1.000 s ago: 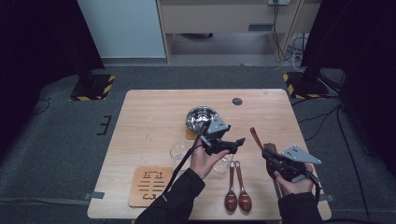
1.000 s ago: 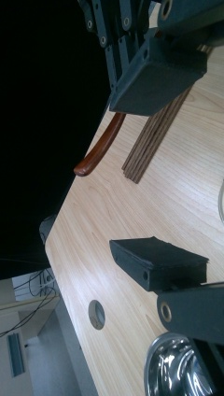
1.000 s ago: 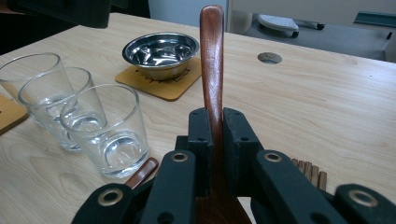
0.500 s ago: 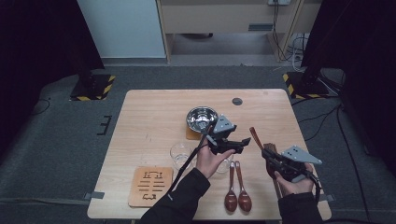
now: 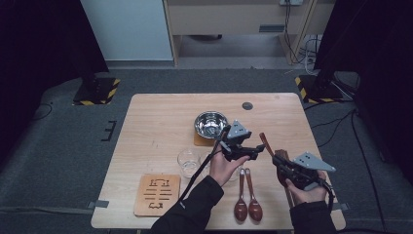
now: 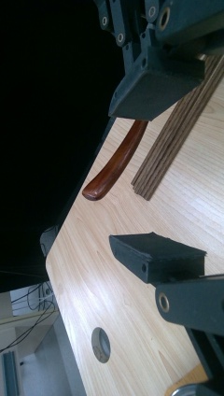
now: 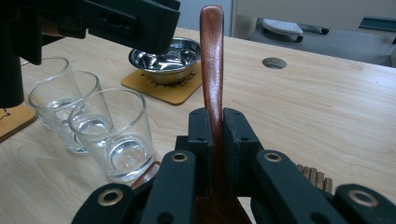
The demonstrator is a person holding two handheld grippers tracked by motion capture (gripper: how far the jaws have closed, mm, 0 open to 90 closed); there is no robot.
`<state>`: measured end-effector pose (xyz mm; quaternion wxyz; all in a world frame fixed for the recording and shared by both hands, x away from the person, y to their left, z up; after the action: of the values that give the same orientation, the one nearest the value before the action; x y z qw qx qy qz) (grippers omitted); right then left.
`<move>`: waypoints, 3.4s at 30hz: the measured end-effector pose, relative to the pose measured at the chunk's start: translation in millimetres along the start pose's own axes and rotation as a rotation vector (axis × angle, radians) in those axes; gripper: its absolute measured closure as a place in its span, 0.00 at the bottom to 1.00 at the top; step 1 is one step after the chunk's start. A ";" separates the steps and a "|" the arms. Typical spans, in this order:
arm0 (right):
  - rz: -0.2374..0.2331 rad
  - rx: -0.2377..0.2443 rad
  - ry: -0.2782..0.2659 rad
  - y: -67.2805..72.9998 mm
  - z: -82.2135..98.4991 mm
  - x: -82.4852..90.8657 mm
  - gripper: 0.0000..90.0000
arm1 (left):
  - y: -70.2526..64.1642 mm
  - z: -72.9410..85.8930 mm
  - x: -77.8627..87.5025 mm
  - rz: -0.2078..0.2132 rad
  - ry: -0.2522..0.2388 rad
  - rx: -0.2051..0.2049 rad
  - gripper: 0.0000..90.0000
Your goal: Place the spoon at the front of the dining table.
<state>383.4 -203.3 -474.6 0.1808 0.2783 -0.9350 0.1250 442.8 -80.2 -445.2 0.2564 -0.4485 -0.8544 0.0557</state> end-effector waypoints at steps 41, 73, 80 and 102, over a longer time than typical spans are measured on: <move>-0.034 0.015 -0.012 5.7 -1.9 -1.4 0.91 | -8.9 1.6 -14.0 -0.014 0.020 -0.021 0.55; -0.047 0.020 -0.007 8.4 -1.7 -3.0 0.91 | -24.9 0.7 -12.6 0.069 -0.011 -0.020 0.80; -0.050 0.026 -0.013 9.0 -1.9 -3.7 0.92 | -32.6 0.1 -9.8 0.113 -0.023 -0.041 0.94; 0.025 -0.020 0.016 -15.1 12.2 -3.0 0.68 | -31.5 -9.7 -6.1 0.108 -0.059 -0.071 0.94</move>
<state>391.0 -218.3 -484.8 0.1894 0.2638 -0.9381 0.1202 427.2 -105.0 -428.9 0.2117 -0.5007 -0.8377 0.0524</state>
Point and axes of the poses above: each handheld gripper's, and its own axes: x roughly backward along the jaws, z roughly out of its underside, y roughly to its left, the point moved 8 cm from there along -x, roughly forward along the jaws, and after that the axes turned 11 degrees about x, right-handed, at the moved point
